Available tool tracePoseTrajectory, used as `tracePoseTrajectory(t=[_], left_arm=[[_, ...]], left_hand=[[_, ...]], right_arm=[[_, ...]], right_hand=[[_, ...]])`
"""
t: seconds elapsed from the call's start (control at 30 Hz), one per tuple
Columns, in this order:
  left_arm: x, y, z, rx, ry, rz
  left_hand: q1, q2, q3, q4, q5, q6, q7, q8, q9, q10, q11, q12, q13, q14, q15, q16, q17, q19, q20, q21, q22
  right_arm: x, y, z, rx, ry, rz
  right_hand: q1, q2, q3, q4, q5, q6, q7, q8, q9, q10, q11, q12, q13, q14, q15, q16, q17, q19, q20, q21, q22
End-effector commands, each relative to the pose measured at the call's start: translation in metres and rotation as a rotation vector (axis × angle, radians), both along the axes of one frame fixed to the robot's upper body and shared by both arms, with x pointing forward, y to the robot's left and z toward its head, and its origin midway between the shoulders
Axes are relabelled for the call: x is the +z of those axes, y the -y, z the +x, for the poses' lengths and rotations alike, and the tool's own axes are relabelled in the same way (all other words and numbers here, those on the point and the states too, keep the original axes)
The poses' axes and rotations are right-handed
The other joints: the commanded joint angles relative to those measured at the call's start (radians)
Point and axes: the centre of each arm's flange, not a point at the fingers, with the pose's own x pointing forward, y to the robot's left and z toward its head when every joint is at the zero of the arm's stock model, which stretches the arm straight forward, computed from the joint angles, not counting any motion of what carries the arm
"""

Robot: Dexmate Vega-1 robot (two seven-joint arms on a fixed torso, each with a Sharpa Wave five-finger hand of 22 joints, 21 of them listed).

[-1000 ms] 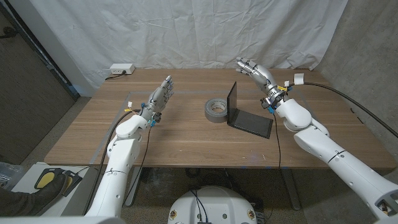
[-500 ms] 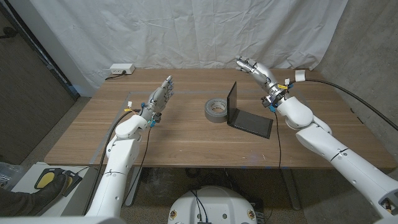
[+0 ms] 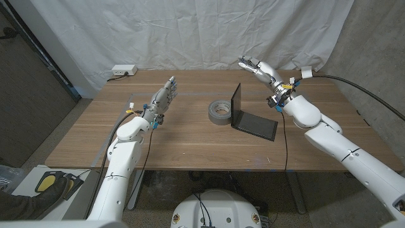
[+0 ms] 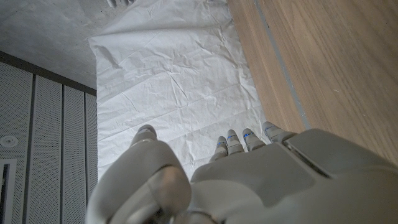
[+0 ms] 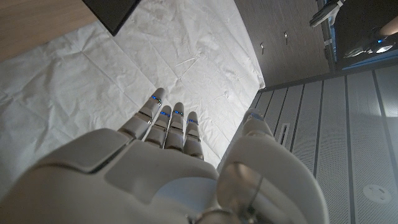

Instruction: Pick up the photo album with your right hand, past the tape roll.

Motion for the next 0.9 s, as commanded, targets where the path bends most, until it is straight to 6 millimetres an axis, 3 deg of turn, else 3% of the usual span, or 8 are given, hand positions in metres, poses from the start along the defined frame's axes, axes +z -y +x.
tracePoseTrajectory(t=[0.03, 0.3, 0.7, 0.9], left_arm=[[-0.0011, -0.0007, -0.0009, 0.002, 0.000, -0.002], [-0.0029, -0.0026, -0.0029, 0.011, -0.003, -0.005], [-0.0028, -0.0025, -0.0045, 0.011, -0.007, -0.003], [-0.0027, -0.0012, -0.0043, 0.009, -0.007, -0.001]], left_hand=[[0.009, -0.001, 0.002, -0.005, -0.003, 0.003, 0.001, -0.001, 0.002, 0.002, 0.002, -0.003, 0.006, 0.003, 0.005, -0.003, 0.005, -0.001, -0.084, -0.006, 0.005], [0.010, 0.000, 0.001, -0.005, -0.004, 0.002, 0.000, -0.002, 0.002, 0.001, 0.001, -0.004, 0.006, 0.001, 0.006, -0.004, 0.005, 0.000, -0.082, -0.006, 0.005], [0.012, 0.002, -0.001, -0.005, -0.007, 0.002, 0.000, -0.003, 0.002, 0.000, 0.003, -0.006, 0.006, 0.001, 0.006, -0.004, 0.005, 0.001, -0.082, -0.007, 0.005], [0.014, 0.003, -0.002, -0.005, -0.008, 0.002, 0.000, -0.004, 0.003, -0.001, 0.002, -0.006, 0.006, 0.001, 0.007, -0.004, 0.005, 0.001, -0.082, -0.008, 0.005]], right_arm=[[0.0072, -0.0031, -0.0057, -0.054, 0.047, -0.059], [0.0095, 0.0002, 0.0000, -0.055, 0.055, -0.041], [0.0103, 0.0051, -0.0028, -0.132, 0.095, -0.079], [0.0090, 0.0018, -0.0033, -0.171, 0.137, -0.111]], right_hand=[[0.015, 0.002, 0.008, -0.002, -0.003, 0.002, -0.012, -0.003, 0.003, 0.009, -0.004, 0.007, 0.004, 0.010, -0.009, 0.001, 0.002, 0.011, -0.039, -0.005, 0.001], [0.026, 0.015, 0.016, -0.001, -0.003, 0.006, -0.028, -0.005, 0.003, 0.020, -0.019, 0.008, 0.004, 0.023, -0.019, 0.003, 0.003, 0.025, -0.050, -0.008, 0.001], [0.031, 0.023, 0.022, 0.001, -0.005, 0.014, -0.039, -0.004, 0.004, 0.033, -0.019, 0.009, 0.004, 0.039, -0.026, 0.005, 0.004, 0.036, -0.053, -0.013, 0.001], [0.078, 0.059, 0.056, -0.010, -0.008, -0.010, -0.048, -0.015, 0.004, 0.044, -0.033, 0.006, 0.004, 0.087, -0.054, 0.012, 0.004, 0.080, -0.072, -0.013, 0.002]])
